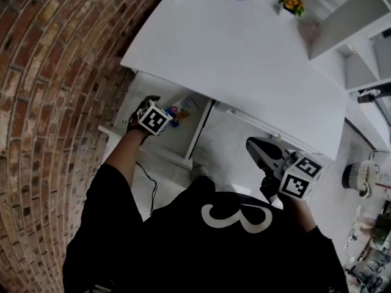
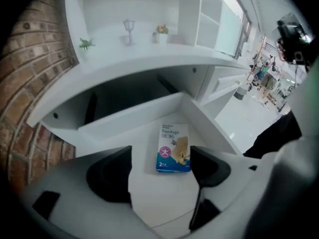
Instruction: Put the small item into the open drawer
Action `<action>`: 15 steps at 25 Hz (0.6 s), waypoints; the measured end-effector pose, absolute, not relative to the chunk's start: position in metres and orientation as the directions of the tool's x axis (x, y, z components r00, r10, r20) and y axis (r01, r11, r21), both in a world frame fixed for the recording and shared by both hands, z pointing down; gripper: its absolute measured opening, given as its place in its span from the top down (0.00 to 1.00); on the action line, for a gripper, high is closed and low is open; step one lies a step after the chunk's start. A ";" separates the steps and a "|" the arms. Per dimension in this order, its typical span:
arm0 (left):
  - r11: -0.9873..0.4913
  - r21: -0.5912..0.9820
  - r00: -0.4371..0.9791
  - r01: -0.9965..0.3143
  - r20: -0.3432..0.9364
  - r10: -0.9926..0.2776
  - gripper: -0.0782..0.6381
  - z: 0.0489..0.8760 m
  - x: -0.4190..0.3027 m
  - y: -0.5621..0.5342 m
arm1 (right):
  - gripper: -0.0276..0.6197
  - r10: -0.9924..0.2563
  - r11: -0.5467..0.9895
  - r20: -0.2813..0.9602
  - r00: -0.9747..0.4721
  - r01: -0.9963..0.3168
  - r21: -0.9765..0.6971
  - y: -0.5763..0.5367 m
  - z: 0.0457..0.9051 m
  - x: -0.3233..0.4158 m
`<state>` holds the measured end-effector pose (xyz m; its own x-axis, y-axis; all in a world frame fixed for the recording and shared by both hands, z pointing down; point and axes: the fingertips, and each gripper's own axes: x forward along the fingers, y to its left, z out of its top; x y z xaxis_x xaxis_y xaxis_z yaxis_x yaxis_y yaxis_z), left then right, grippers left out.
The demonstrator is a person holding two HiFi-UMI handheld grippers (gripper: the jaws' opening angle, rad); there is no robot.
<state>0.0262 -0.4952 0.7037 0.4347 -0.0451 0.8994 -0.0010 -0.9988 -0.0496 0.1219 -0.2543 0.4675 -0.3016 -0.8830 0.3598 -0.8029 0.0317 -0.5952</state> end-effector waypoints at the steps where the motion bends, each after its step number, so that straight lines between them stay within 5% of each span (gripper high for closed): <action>1: -0.998 -0.067 0.459 -0.006 0.886 -0.062 0.43 0.690 0.025 -0.496 | 0.94 -0.883 0.044 0.352 -0.309 -0.803 -0.595 -0.256 0.465 0.119; 8: -0.988 -0.047 0.646 -0.146 0.752 -0.131 0.84 0.580 0.011 -0.485 | 0.94 -0.884 0.148 0.288 -0.367 -0.806 -0.574 -0.268 0.441 0.100; 15: -0.944 0.259 0.862 -0.205 0.504 -0.049 0.89 0.470 0.003 -0.426 | 0.94 -0.886 0.241 0.211 -0.412 -0.801 -0.549 -0.280 0.411 0.081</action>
